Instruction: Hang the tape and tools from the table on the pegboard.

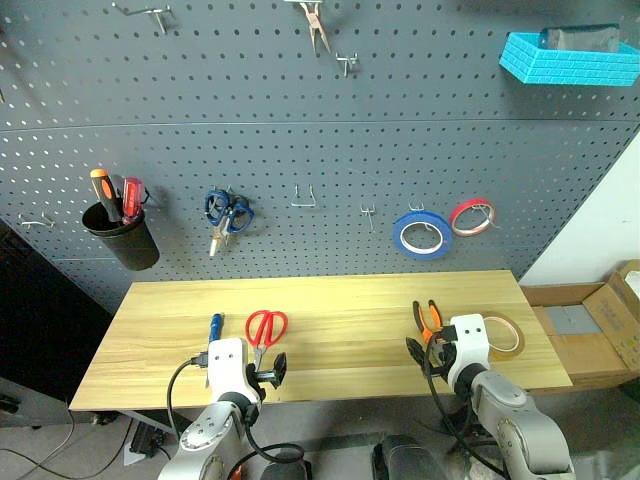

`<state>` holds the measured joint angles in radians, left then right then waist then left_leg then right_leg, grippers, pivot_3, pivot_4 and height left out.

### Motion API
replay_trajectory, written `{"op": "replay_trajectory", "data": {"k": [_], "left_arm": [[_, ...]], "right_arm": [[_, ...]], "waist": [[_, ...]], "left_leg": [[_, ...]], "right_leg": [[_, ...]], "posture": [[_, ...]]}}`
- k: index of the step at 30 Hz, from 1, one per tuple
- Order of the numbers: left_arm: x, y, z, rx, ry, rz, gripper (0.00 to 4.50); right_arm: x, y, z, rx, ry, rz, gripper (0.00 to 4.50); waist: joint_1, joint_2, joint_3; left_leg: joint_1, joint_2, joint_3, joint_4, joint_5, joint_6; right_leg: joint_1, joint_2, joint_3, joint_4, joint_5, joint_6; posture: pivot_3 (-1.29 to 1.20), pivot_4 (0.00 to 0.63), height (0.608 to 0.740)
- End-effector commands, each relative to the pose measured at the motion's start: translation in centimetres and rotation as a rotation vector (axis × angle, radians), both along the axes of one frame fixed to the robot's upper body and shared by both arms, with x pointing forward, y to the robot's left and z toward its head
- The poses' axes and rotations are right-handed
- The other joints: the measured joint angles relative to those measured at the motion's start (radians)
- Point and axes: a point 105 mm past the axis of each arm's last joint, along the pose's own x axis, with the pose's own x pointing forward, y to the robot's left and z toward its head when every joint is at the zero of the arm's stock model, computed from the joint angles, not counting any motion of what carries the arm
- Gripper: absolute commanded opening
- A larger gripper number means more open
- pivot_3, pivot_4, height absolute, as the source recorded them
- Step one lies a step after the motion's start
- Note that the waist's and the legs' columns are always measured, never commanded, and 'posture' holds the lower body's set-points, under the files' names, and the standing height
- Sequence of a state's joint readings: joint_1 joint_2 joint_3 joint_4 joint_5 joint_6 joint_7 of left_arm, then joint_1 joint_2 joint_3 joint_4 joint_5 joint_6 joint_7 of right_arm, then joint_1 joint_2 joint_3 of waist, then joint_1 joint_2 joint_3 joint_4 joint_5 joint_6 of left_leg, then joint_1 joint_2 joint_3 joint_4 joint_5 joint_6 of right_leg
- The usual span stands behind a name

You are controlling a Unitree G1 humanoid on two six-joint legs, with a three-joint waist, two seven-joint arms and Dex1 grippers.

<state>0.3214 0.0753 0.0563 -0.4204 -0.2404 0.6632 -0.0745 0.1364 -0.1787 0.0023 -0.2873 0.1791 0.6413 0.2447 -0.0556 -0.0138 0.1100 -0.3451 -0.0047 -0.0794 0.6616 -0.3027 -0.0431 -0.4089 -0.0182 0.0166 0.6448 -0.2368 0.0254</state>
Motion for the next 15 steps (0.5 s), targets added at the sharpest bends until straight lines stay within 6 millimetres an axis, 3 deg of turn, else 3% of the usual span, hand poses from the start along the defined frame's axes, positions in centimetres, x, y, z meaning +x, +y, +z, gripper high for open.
{"op": "replay_trajectory", "data": {"k": [1, 15], "left_arm": [[0.46, 0.23, 0.99, 0.016, -0.05, 0.007, 4.48], [0.68, 0.24, 1.17, 0.008, -0.059, 0.015, 4.48]], "right_arm": [[0.48, 0.09, 1.19, 0.003, -0.052, 0.004, 4.5], [0.68, 0.02, 1.33, 0.005, -0.053, -0.003, 4.5]], "waist": [[0.0, 0.0, 0.001], [0.0, -0.002, 0.013]], "left_leg": [[0.0, 0.0, 0.0, 0.0, 0.0, 0.0], [0.0, 0.0, 0.0, 0.0, 0.0, 0.0]], "right_leg": [[0.0, 0.0, 0.0, 0.0, 0.0, 0.0], [0.0, 0.0, 0.0, 0.0, 0.0, 0.0]], "posture": [[-0.05, 0.084, 0.74], [-0.05, 0.096, 0.74]]}}
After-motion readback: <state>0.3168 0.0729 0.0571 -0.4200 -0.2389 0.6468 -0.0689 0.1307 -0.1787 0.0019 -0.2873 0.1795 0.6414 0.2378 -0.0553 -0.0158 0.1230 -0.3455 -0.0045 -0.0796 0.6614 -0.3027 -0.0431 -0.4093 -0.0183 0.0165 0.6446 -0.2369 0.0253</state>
